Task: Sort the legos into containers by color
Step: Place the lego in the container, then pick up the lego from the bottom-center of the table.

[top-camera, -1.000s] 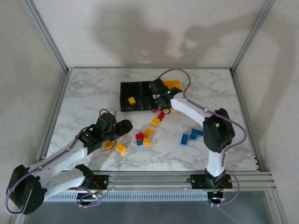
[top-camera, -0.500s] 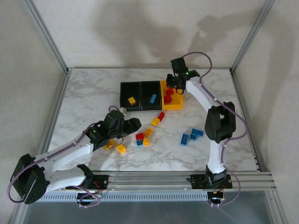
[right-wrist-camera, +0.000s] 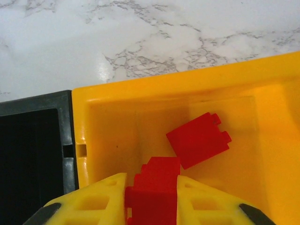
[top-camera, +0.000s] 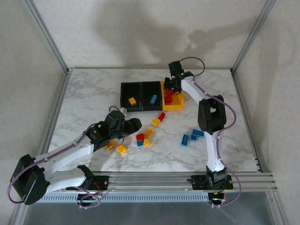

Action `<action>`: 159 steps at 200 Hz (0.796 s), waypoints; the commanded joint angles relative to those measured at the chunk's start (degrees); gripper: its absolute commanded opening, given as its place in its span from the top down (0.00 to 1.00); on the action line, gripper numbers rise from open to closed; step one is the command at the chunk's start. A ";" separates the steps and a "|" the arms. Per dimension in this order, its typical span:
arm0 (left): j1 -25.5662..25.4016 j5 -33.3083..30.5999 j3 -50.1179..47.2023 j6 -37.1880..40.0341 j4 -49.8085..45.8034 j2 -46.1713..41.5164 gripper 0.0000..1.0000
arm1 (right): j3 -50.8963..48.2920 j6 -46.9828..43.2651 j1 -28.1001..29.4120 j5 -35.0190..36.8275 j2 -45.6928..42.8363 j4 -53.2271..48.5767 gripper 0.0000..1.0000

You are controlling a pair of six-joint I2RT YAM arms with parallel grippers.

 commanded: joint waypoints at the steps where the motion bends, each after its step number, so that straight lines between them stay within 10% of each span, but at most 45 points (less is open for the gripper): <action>1: -0.57 -1.19 0.88 -0.45 -0.79 -0.41 0.37 | 2.62 0.03 -0.14 -0.73 1.13 1.27 0.66; 75: -0.57 -1.91 1.12 -0.69 -1.65 -1.30 0.38 | 0.12 -0.07 0.17 0.83 -6.47 0.41 0.53; 159: -0.92 0.54 3.78 6.88 -3.81 1.32 0.34 | -30.74 3.09 2.09 3.70 -36.25 0.34 0.44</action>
